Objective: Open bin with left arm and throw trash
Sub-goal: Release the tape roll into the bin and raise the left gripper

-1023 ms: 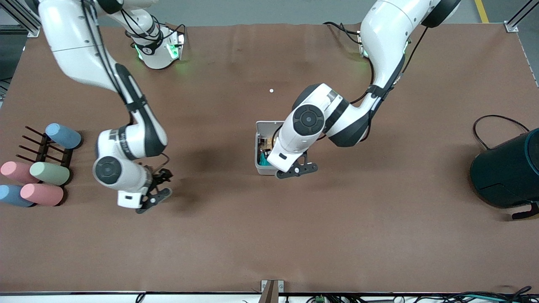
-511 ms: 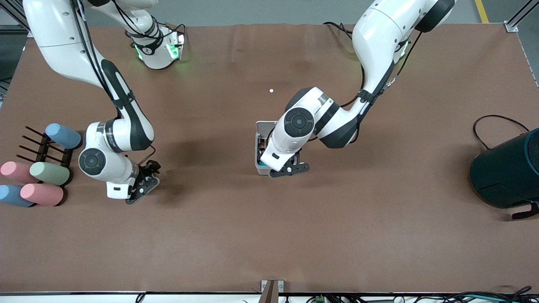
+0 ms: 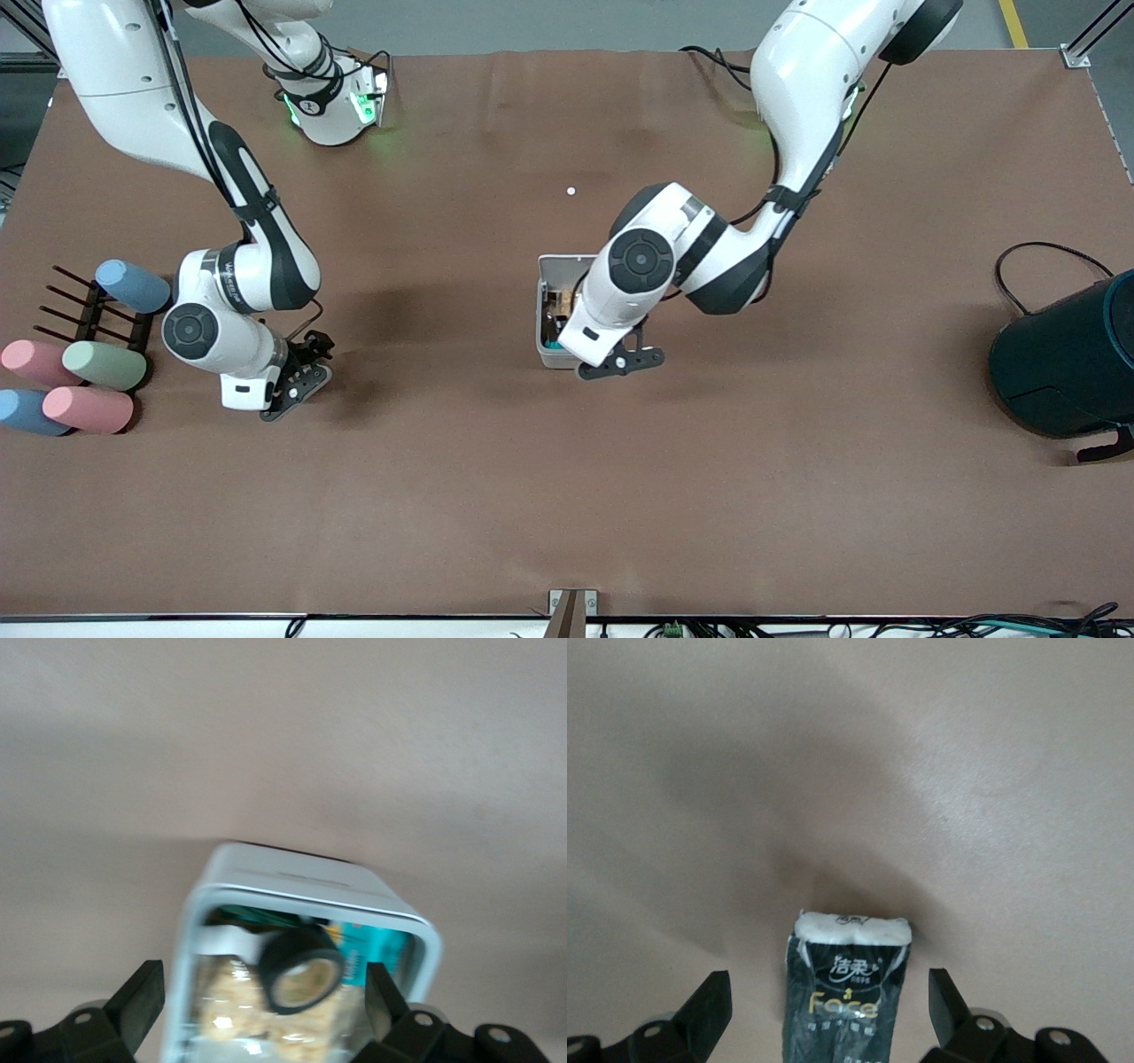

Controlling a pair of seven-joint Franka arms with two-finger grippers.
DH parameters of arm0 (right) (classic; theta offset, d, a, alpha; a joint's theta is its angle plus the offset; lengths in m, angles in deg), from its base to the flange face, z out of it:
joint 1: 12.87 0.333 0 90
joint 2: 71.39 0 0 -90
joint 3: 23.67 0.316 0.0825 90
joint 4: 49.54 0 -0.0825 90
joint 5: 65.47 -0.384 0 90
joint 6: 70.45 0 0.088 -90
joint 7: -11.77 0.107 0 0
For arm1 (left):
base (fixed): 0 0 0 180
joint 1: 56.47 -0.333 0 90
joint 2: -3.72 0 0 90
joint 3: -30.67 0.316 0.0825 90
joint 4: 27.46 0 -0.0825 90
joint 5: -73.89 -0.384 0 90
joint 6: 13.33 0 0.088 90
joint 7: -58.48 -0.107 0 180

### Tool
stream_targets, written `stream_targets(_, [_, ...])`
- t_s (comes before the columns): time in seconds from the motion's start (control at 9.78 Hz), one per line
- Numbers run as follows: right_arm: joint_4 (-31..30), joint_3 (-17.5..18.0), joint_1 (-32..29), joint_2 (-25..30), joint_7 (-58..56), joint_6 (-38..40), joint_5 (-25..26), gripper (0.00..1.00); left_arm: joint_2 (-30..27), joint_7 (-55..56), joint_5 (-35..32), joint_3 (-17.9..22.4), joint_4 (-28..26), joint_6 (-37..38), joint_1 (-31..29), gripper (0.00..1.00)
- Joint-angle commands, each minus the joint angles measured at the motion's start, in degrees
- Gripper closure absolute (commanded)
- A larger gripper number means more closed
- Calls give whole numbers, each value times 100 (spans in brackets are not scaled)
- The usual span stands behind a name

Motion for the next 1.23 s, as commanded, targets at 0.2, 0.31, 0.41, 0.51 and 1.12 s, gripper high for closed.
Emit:
stream_targets(0.2, [-311,75,-96,125,-34,-287,108,18,-1101,-1949,-632,101,-254,1658,-951,0])
stream_targets(0.31, [-320,75,-96,90,-34,-323,108,18,-1365,-2308,-623,93,-289,1933,-1240,0])
stream_targets(0.41, [-320,75,-96,81,-34,-323,108,21,-1699,-2547,-562,84,-577,1997,-1460,0])
stream_targets(0.51, [-320,75,-96,64,-34,-349,117,24,-1954,-2558,-544,84,-815,1988,-1628,0])
stream_targets(1.12, [-302,75,-70,-33,-25,-464,108,53,-3476,-3366,-157,14,-1705,2435,-2779,0])
